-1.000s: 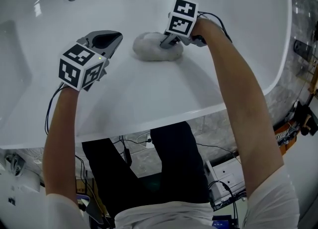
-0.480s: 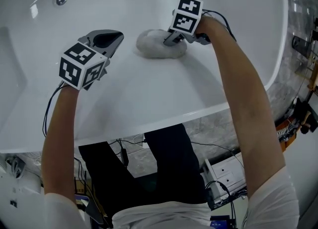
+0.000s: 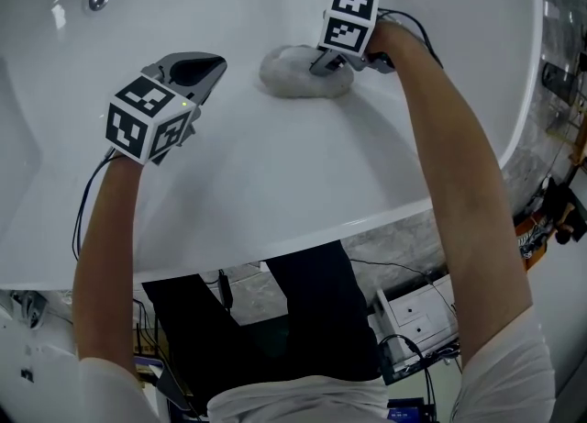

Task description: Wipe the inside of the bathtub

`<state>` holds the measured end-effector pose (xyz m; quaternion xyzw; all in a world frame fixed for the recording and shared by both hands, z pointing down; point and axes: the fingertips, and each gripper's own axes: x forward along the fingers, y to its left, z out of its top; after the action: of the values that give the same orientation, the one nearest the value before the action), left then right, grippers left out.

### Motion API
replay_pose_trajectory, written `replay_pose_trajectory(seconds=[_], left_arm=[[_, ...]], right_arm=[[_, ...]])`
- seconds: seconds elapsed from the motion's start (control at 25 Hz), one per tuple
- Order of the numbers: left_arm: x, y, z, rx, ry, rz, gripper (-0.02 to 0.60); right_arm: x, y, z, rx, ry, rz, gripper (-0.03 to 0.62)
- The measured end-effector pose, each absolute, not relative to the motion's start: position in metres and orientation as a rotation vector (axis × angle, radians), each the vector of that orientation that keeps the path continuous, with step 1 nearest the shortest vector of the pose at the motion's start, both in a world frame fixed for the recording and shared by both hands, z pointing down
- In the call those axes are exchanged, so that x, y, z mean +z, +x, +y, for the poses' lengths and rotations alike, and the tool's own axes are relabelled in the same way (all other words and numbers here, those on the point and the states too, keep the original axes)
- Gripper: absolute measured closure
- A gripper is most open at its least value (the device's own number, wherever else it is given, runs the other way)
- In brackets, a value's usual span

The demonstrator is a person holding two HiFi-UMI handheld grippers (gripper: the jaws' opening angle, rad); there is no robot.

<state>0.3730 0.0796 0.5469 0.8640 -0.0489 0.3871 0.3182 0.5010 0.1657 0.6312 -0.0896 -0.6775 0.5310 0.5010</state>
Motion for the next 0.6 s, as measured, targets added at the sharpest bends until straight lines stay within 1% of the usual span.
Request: replay_pose_trajectory(seconds=[0.16, 0.6], left_arm=[[0.56, 0.371, 0.077, 1.039, 2.269, -0.121, 0.569], [0.592, 0.328, 0.073, 1.114, 2.263, -0.107, 0.569]], right_arm=[[0.647, 0.506, 0.166, 1.27, -0.228, -1.621, 0.502], [0.681, 0.49, 0.159, 1.252, -0.229, -1.599, 0.5]])
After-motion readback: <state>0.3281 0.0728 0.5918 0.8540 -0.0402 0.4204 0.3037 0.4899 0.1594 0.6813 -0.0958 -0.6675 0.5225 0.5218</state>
